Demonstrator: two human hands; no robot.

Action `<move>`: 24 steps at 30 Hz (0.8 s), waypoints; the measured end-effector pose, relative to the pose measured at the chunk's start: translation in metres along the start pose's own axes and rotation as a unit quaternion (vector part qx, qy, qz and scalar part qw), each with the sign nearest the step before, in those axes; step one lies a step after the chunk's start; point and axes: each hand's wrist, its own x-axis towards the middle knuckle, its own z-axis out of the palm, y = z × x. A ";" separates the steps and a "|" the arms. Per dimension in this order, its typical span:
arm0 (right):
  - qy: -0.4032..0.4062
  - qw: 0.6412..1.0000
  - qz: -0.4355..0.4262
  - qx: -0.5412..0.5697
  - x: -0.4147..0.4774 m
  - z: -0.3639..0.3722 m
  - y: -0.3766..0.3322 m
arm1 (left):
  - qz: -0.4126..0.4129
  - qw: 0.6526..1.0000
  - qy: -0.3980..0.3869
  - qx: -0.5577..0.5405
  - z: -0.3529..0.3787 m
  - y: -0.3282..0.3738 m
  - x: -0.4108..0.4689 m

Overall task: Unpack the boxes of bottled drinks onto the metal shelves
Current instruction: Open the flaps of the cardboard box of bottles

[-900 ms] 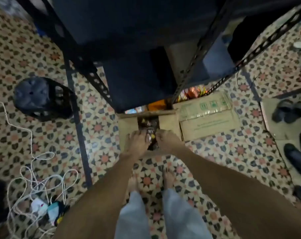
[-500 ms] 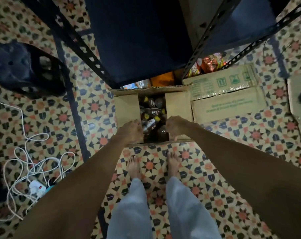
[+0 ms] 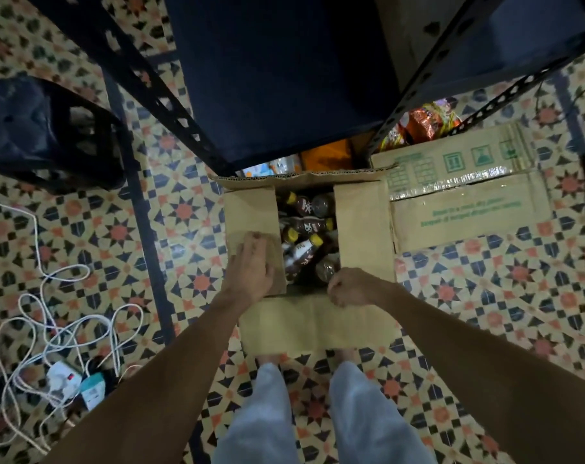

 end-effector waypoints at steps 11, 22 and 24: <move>0.404 0.915 0.014 -0.010 0.011 -0.024 -0.011 | 0.000 0.996 0.076 0.046 -0.042 0.002 0.055; 0.388 0.918 0.077 0.031 -0.004 -0.013 -0.003 | -0.039 0.994 0.081 -0.062 -0.012 0.022 0.012; 0.396 0.914 0.044 0.070 -0.016 -0.016 0.004 | -0.034 0.980 0.146 -0.134 -0.019 0.013 0.000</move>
